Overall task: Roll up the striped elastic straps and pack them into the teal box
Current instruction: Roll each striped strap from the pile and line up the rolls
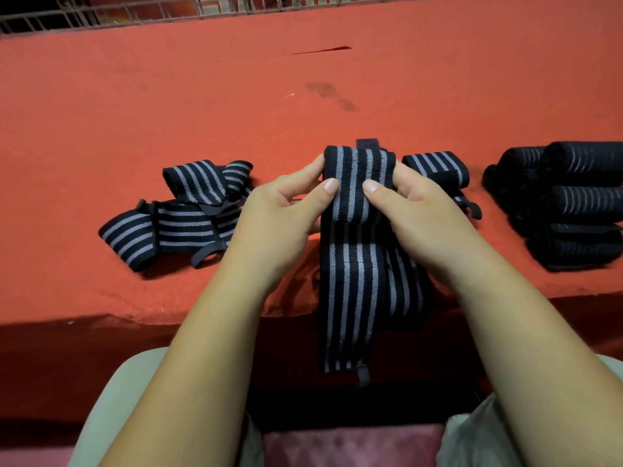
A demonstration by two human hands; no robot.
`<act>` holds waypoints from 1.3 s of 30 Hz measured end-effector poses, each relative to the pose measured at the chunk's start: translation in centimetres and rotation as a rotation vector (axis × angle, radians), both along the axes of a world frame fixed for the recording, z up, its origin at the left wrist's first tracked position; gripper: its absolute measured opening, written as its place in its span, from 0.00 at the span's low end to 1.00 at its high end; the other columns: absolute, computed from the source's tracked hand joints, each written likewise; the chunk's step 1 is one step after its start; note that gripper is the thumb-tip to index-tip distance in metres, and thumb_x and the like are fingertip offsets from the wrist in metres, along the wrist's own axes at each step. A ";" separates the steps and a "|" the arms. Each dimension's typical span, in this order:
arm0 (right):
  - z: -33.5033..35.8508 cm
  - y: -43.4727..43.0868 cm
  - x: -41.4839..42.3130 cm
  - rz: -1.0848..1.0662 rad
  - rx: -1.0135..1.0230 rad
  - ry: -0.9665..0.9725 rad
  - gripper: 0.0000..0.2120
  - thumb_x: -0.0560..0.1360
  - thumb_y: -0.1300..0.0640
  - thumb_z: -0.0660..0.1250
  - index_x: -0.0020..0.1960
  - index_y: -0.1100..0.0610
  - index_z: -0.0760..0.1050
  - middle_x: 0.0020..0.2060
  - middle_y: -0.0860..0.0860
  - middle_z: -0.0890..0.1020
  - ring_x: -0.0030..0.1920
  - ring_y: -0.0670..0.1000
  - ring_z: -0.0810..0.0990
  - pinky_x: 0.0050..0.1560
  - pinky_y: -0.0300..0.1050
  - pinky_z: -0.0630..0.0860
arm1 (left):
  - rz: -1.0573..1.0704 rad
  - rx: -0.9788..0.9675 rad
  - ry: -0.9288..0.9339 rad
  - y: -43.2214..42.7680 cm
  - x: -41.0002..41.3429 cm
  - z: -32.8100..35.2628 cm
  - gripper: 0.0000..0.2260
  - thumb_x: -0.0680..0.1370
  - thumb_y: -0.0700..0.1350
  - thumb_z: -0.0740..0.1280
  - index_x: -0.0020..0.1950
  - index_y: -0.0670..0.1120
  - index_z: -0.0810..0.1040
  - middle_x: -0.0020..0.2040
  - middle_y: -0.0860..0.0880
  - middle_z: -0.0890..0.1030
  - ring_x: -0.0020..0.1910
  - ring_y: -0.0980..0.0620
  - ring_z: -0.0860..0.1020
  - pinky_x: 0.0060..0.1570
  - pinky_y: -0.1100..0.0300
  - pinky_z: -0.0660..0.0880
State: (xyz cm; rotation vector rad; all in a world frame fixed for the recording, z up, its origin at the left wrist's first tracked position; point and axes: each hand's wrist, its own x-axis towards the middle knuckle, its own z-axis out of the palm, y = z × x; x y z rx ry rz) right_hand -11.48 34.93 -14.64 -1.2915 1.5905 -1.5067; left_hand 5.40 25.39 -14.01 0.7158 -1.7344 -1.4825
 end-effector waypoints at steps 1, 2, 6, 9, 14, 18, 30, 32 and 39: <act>0.0 0.0 -0.1 -0.001 -0.001 -0.002 0.14 0.89 0.56 0.61 0.71 0.49 0.78 0.62 0.45 0.87 0.64 0.46 0.85 0.71 0.57 0.77 | -0.022 0.016 0.009 0.0 0.0 0.1 0.20 0.85 0.43 0.70 0.78 0.51 0.78 0.66 0.53 0.86 0.63 0.56 0.85 0.64 0.51 0.83; -0.1 0.0 -0.3 -0.006 -0.006 0.007 0.13 0.89 0.55 0.62 0.71 0.49 0.78 0.62 0.45 0.87 0.64 0.47 0.85 0.71 0.58 0.77 | -0.043 0.028 0.011 -0.1 0.1 0.1 0.21 0.85 0.42 0.70 0.78 0.52 0.77 0.65 0.54 0.86 0.63 0.56 0.85 0.62 0.51 0.84; -0.5 0.1 -0.8 -0.029 -0.032 0.032 0.12 0.88 0.54 0.63 0.69 0.48 0.79 0.62 0.46 0.86 0.65 0.48 0.84 0.71 0.61 0.77 | -0.141 0.086 -0.041 -0.4 0.7 0.0 0.29 0.83 0.37 0.72 0.80 0.60 0.75 0.65 0.48 0.85 0.62 0.52 0.86 0.61 0.50 0.84; -0.5 0.1 -0.8 -0.012 -0.038 0.014 0.12 0.88 0.54 0.63 0.70 0.48 0.79 0.63 0.46 0.86 0.65 0.48 0.85 0.71 0.61 0.77 | -0.132 0.093 -0.013 -0.4 0.6 -0.2 0.31 0.81 0.33 0.73 0.78 0.61 0.76 0.65 0.39 0.83 0.63 0.45 0.86 0.61 0.44 0.84; 0.1 0.3 -1.3 0.065 0.044 0.147 0.16 0.86 0.44 0.65 0.73 0.36 0.73 0.64 0.38 0.84 0.63 0.41 0.83 0.67 0.54 0.77 | -0.095 0.110 0.058 -0.5 0.3 -0.7 0.31 0.79 0.32 0.74 0.78 0.56 0.77 0.56 0.47 0.87 0.60 0.47 0.87 0.62 0.44 0.84; 0.0 0.5 -2.0 0.072 0.076 0.171 0.16 0.83 0.42 0.70 0.71 0.34 0.75 0.56 0.46 0.88 0.48 0.54 0.85 0.56 0.66 0.83 | -0.077 0.111 0.041 -1.1 0.5 -0.9 0.30 0.78 0.32 0.76 0.76 0.55 0.79 0.61 0.45 0.87 0.60 0.47 0.87 0.61 0.47 0.85; -0.8 0.4 -2.0 0.030 0.067 -0.030 0.16 0.84 0.57 0.70 0.71 0.49 0.77 0.56 0.48 0.89 0.58 0.60 0.87 0.62 0.62 0.82 | -0.221 0.220 -0.006 -1.7 0.7 -1.1 0.14 0.85 0.39 0.69 0.70 0.44 0.83 0.63 0.45 0.87 0.60 0.47 0.87 0.55 0.58 0.83; -0.6 0.4 -1.9 0.047 0.082 -0.063 0.17 0.85 0.58 0.70 0.71 0.48 0.77 0.53 0.47 0.89 0.52 0.55 0.89 0.54 0.55 0.84 | -0.199 0.194 -0.007 -1.9 0.7 -1.2 0.14 0.84 0.38 0.70 0.70 0.45 0.82 0.62 0.45 0.87 0.58 0.47 0.88 0.53 0.57 0.83; -0.5 0.4 -1.9 0.075 0.133 -0.052 0.12 0.86 0.52 0.67 0.67 0.43 0.82 0.44 0.46 0.85 0.42 0.49 0.79 0.46 0.52 0.78 | -0.117 0.177 0.103 -2.0 0.6 -1.6 0.15 0.83 0.31 0.69 0.68 0.44 0.82 0.60 0.43 0.88 0.60 0.45 0.87 0.54 0.56 0.83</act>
